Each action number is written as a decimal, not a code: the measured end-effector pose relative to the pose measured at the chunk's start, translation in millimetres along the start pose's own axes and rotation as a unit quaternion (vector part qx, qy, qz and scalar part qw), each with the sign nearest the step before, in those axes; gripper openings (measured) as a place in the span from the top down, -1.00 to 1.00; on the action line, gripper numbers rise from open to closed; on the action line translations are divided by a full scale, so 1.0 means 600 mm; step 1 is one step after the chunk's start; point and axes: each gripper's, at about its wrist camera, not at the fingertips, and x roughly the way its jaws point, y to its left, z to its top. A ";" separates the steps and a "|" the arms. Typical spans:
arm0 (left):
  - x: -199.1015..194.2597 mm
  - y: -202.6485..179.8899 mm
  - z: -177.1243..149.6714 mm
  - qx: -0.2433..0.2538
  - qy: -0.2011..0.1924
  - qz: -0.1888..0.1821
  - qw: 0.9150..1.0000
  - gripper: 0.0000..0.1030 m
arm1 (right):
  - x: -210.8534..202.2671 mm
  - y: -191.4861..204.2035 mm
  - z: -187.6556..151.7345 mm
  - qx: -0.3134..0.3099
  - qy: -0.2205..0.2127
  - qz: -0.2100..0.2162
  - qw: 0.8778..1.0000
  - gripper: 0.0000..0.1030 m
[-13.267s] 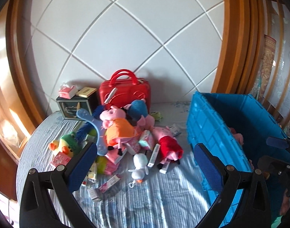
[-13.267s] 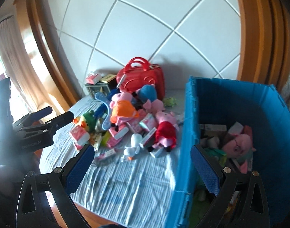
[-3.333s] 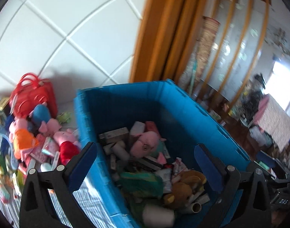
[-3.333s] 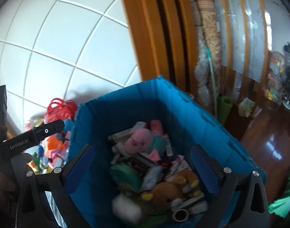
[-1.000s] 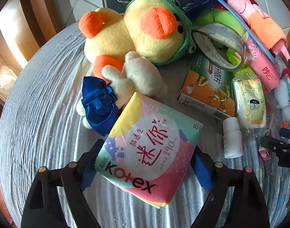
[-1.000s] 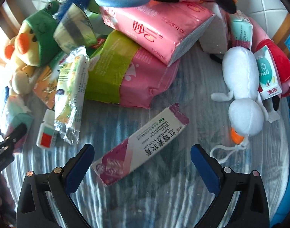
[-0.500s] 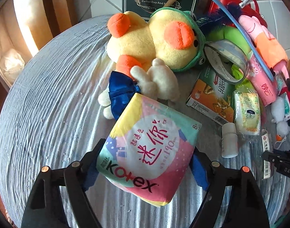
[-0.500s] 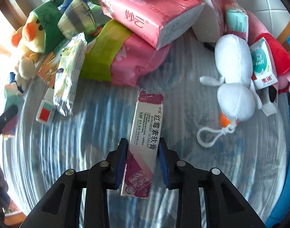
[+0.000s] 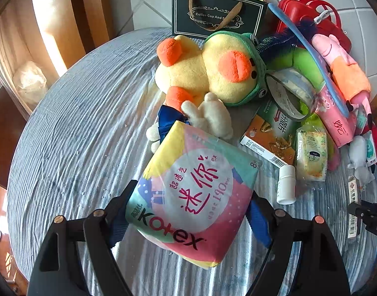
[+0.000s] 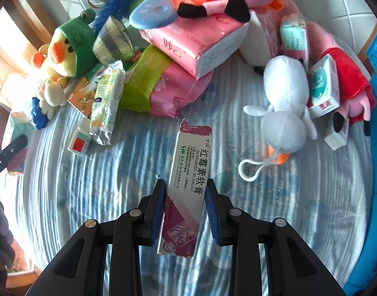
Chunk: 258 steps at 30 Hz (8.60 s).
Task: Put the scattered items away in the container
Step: 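Lift the Kotex pack with the left tool while the right tool carries the ointment box to the bin, then open the left tool over the bin while the right tool drops the ointment box inside, then bring both tools back from the bin to the heap of items, then grasp the white pill bottle with the left tool while the right tool grasps a clear wipes packet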
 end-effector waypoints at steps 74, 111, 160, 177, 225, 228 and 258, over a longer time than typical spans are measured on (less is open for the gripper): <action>-0.560 -0.399 0.057 0.000 -0.203 -0.035 0.979 -0.56 | -0.551 -0.223 -0.055 -0.126 -0.225 0.094 0.961 0.40; -0.615 -0.894 0.048 0.192 -0.217 -0.206 0.935 -0.56 | -0.696 -0.587 -0.097 0.036 -0.287 0.015 0.957 0.40; -0.625 -1.165 -0.004 0.313 -0.154 -0.305 0.886 -1.00 | -0.737 -0.770 -0.160 0.142 -0.280 -0.076 0.947 -0.99; -0.600 -1.018 0.028 0.236 -0.152 -0.283 0.917 -1.00 | -0.723 -0.702 -0.152 0.117 -0.279 -0.047 0.952 -0.99; -0.159 -0.249 0.033 0.061 0.008 -0.052 0.997 -1.00 | -0.263 -0.110 -0.019 -0.060 -0.118 0.013 0.991 -0.99; -0.104 -0.216 0.012 0.064 0.021 -0.047 0.997 -1.00 | -0.213 -0.089 -0.023 -0.064 -0.102 0.010 0.993 -0.99; 0.099 -0.129 -0.025 0.128 -0.005 -0.127 0.984 0.41 | 0.086 0.179 0.074 -0.065 -0.036 0.032 0.997 -0.37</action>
